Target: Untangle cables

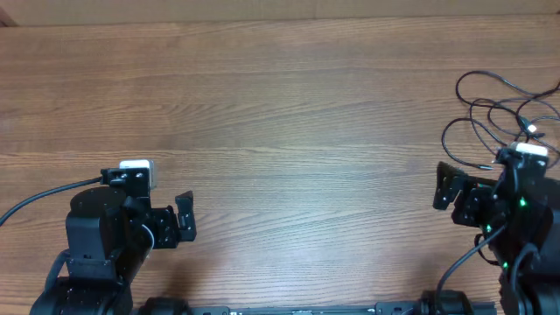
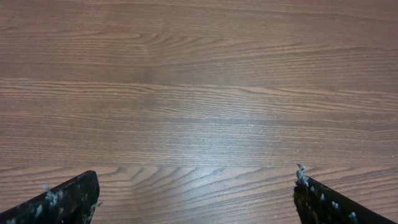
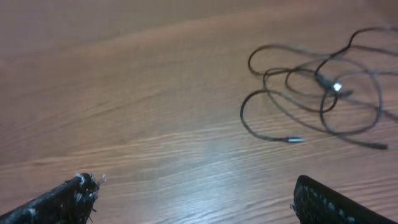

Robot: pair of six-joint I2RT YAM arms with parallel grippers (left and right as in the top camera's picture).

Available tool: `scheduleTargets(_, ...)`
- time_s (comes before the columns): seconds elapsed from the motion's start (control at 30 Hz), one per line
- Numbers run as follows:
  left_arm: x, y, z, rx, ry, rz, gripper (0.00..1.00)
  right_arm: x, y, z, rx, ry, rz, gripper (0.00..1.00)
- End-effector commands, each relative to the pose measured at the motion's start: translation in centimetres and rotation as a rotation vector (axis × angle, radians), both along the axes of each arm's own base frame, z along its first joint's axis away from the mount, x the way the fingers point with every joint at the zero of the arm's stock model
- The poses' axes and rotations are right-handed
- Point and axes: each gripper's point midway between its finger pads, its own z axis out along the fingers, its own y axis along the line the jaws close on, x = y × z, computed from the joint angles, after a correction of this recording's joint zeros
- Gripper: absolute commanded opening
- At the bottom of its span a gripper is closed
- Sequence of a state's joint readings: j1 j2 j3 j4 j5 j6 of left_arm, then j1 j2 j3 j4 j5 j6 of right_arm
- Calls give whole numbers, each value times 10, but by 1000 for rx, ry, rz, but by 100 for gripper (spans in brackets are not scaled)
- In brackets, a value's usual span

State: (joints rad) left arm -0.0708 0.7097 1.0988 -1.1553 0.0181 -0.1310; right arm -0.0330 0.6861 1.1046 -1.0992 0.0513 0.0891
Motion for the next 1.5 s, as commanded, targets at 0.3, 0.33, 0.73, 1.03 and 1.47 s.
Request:
scheduleTargets(0.3, 0, -1, -4, -4, 13, 2, 100, 9, 7, 9, -18, -500, 35, 100)
scheduleTargets(0.33, 0, -1, -4, -4, 13, 2, 100, 10, 8, 7, -16, -538, 43, 100)
scheduleTargets(0.73, 0, -1, -4, -4, 13, 2, 100, 15, 15, -9, -11, -917, 66, 100)
scheduleTargets(1.03, 0, -1, -4, -5, 13, 2, 100, 24, 17, -53, -30, -884, 80, 100)
scheduleTargets(1.47, 0, -1, -4, -4, 13, 2, 100, 32, 27, -121, -97, -603, 170, 100)
